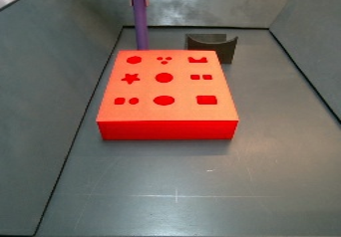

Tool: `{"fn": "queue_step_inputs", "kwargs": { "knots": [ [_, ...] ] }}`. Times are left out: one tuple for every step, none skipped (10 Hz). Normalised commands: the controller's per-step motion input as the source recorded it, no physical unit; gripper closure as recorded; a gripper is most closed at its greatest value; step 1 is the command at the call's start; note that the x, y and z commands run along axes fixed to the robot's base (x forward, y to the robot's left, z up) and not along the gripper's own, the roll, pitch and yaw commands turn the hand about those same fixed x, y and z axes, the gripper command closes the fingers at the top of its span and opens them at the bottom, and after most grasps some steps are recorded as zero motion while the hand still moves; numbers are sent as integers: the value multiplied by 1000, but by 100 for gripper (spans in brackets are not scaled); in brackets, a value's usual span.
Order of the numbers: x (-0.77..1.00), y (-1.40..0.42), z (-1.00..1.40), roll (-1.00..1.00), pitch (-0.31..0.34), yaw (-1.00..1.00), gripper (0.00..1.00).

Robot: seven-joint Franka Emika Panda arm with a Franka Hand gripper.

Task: Pick up the round object. Move up. Move to above the board. Insert the round object.
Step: Move up, then move to above the board.

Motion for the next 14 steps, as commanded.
{"fn": "queue_step_inputs", "kwargs": {
  "knots": [
    [4,-46,818,0,4,-25,100],
    [-7,-30,722,10,21,-21,100],
    [-7,-13,587,26,36,-18,100],
    [-3,0,437,41,53,-14,100],
    [4,8,231,55,76,-5,100],
    [-647,65,727,177,-147,-174,100],
    [-602,55,611,172,-166,-152,100],
    [-537,24,497,140,-152,-106,100],
    [-446,20,361,119,-110,-64,100],
    [-336,15,215,95,-60,-36,100],
    [326,-1000,358,26,472,-64,100],
    [349,-1000,350,15,503,-53,100],
    [370,-1000,357,-11,458,-7,100],
    [375,-1000,355,-56,379,-6,100]
  ]
}}
